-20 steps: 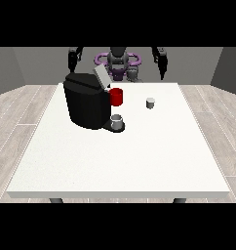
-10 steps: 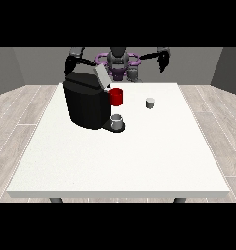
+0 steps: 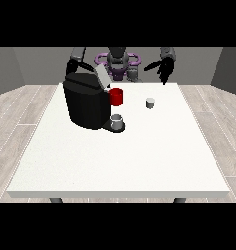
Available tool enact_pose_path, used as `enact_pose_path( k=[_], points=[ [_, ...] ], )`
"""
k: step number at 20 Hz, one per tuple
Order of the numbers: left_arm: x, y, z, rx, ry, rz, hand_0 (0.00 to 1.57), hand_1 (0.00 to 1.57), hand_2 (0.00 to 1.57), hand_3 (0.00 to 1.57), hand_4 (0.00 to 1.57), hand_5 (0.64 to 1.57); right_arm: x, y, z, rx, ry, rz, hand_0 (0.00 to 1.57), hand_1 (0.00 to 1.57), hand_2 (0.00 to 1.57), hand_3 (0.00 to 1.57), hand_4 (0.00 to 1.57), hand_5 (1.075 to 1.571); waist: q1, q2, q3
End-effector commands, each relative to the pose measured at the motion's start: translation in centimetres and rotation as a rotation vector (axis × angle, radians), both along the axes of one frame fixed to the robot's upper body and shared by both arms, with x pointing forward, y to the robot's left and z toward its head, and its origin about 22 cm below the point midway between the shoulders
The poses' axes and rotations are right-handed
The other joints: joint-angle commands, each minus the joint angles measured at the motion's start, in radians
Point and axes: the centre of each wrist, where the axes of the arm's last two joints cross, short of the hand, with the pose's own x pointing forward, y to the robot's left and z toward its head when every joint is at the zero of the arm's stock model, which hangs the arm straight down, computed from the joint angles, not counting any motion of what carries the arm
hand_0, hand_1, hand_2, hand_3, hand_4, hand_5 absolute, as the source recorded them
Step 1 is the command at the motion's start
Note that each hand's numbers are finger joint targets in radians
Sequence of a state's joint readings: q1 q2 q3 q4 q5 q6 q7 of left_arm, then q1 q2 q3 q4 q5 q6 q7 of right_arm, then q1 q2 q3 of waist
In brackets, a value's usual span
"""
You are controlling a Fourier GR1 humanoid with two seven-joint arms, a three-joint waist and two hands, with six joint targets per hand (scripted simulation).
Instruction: Insert the coffee pod into the coffee machine and close the lid
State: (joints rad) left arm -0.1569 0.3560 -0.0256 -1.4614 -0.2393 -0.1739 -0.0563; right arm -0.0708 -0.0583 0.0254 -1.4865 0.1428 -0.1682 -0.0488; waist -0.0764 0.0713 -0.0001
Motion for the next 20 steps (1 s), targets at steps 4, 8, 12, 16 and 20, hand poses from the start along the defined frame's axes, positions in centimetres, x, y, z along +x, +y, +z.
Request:
enact_pose_path(
  k=[4,8,12,16,20],
  points=[
    [3.0,2.3,0.5,0.155,0.050,0.019,0.00,0.00,0.00,0.00,0.00,1.571,1.2,1.3,1.7,0.002,-0.027,0.054,0.00,0.00,0.00,0.00,0.00,1.571,-0.069,0.076,-0.0004],
    [4.8,2.0,0.5,0.214,0.089,0.039,0.00,0.00,0.00,0.00,0.00,1.571,2.1,2.4,2.5,-0.006,-0.003,0.065,0.00,0.00,0.00,0.00,0.00,1.571,-0.088,0.107,-0.0003],
    [5.6,4.0,0.5,0.255,0.098,0.017,0.00,0.00,0.00,0.00,0.00,1.571,2.8,2.9,2.0,0.032,0.012,0.088,0.00,0.00,0.00,0.00,0.00,1.571,-0.070,0.150,-0.0003],
    [7.3,1.2,0.2,0.338,0.094,0.040,0.00,0.00,0.00,0.00,0.00,1.571,4.2,3.2,2.3,0.013,-0.011,0.083,0.00,0.00,0.00,0.00,0.00,1.571,-0.067,0.147,0.0000],
    [7.3,-0.3,-1.6,0.350,0.008,0.011,0.49,0.49,0.72,0.49,0.00,1.571,5.5,2.4,1.4,0.024,-0.021,0.039,0.00,0.00,0.00,0.00,0.00,1.571,-0.012,0.176,0.0000]
  ],
)
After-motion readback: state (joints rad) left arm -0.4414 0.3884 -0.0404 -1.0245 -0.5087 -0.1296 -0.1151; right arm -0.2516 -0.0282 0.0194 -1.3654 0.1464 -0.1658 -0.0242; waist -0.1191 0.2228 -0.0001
